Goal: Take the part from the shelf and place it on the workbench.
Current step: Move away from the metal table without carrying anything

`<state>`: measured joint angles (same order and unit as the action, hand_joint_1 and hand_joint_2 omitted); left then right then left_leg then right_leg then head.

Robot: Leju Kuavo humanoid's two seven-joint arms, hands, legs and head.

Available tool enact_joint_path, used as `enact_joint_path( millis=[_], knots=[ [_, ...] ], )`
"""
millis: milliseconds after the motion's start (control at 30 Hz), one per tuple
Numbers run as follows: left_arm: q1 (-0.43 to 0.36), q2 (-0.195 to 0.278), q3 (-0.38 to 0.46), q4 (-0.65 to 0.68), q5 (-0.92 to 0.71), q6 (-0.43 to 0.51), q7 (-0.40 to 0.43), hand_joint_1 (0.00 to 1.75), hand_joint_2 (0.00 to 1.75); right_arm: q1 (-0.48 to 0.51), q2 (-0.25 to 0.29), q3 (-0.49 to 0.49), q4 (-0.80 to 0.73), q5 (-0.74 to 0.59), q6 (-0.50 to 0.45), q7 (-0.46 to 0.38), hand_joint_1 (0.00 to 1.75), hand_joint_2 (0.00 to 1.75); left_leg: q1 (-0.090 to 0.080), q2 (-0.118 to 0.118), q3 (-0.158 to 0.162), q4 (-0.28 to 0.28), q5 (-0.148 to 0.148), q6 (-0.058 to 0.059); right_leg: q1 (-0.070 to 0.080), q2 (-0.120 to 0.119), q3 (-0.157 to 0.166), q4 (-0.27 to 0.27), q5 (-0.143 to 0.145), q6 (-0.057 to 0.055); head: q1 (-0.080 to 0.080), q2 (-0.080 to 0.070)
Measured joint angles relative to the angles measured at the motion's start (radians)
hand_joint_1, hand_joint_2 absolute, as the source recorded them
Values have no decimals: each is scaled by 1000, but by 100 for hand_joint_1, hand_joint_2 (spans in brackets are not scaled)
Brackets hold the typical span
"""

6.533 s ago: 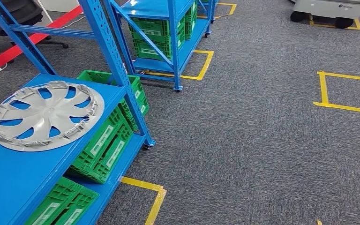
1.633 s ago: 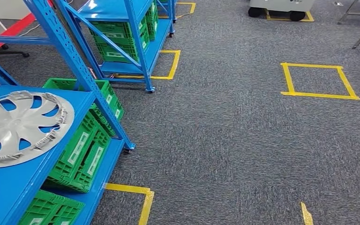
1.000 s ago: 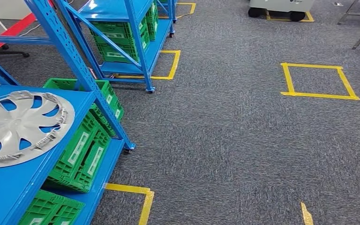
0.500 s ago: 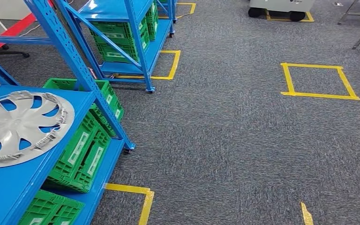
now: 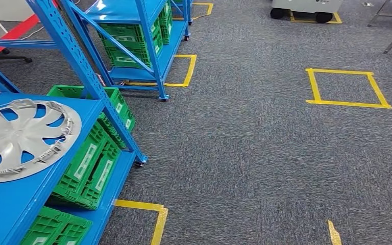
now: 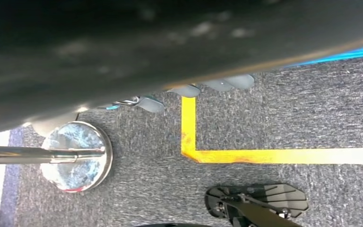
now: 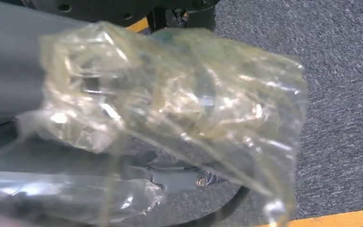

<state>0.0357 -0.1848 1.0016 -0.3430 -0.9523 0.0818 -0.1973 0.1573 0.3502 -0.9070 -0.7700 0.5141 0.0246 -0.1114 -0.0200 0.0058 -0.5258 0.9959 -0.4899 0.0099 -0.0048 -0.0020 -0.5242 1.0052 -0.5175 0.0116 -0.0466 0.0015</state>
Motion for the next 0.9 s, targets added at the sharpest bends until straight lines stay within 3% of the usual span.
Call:
enact_joint_path(
  millis=[200, 333, 400, 467, 533, 567, 600, 667, 733, 767, 900],
  knots=[
    [-1, 0, 2, 0, -3, 6, -1, 0, 0, -1, 0, -7, 1, 7, 2, -1, 0, 0, -4, 0, -2, 4, -2, 5, -4, 0, 0, 0, 2, 4, 0, 0],
    [-2, 1, 4, 0, -6, 9, -4, 0, 0, -2, 0, -8, 1, 11, 4, -2, 0, 0, -6, 0, -5, 3, -2, 17, -6, 0, 1, -4, 3, 13, 0, 0],
    [-3, 0, 6, 0, -9, 12, -5, 0, 0, -3, 0, -9, 1, 13, 4, -4, 0, 0, -1, 2, 1, -12, 4, 26, -5, 1, -8, 11, -10, 19, 1, 0],
    [-4, 0, 6, 0, -10, 15, -6, 0, 0, -3, -1, -10, 1, 14, 4, -4, 0, 0, 4, 4, 7, -23, 10, 33, -6, 1, -52, 97, -58, 24, 4, 0],
    [-5, 0, 7, 0, -11, 17, -6, 0, 0, -4, -2, -13, 2, 15, 4, -5, 0, 0, 4, 5, 7, -23, 8, 36, -7, 1, -120, 229, -115, 29, 4, 0],
    [-4, -1, 7, 0, -12, 18, -6, 0, 0, -4, -2, -14, 3, 15, 4, -6, 0, 0, 5, 6, 8, -23, 6, 35, -8, 1, -143, 272, -123, 32, 4, 0],
    [-4, -1, 8, 0, -12, 18, -6, 0, 0, -4, -2, -16, 4, 16, 4, -6, 0, 0, 5, 6, 11, -23, 3, 33, -9, 1, -149, 277, -112, 34, 4, 0],
    [-4, -1, 8, 0, -14, 19, -7, 0, 0, -4, -3, -19, 6, 16, 4, -7, 0, 0, 8, 5, 21, -21, -5, 25, -13, -1, -101, 174, -42, 37, 4, 0],
    [-4, -1, 9, 0, -15, 20, -7, 0, 0, -7, -3, -21, 7, 17, 4, -9, 0, 0, 7, 5, 30, -15, -16, 13, -15, -2, -36, 50, 3, 35, 5, 0],
    [-5, 0, 9, 0, -15, 20, -7, 0, 0, -8, -3, -22, 8, 18, 4, -10, 0, 0, 6, 5, 31, -12, -21, 7, -14, -1, -18, 18, 7, 30, 5, 0],
    [-8, 0, 12, 0, -17, 20, -9, 0, 0, -10, -2, -25, 10, 19, 4, -11, 0, 0, 8, 4, 28, 4, -37, -9, -11, 1, -6, 7, -2, 3, 1, 0]
  ],
)
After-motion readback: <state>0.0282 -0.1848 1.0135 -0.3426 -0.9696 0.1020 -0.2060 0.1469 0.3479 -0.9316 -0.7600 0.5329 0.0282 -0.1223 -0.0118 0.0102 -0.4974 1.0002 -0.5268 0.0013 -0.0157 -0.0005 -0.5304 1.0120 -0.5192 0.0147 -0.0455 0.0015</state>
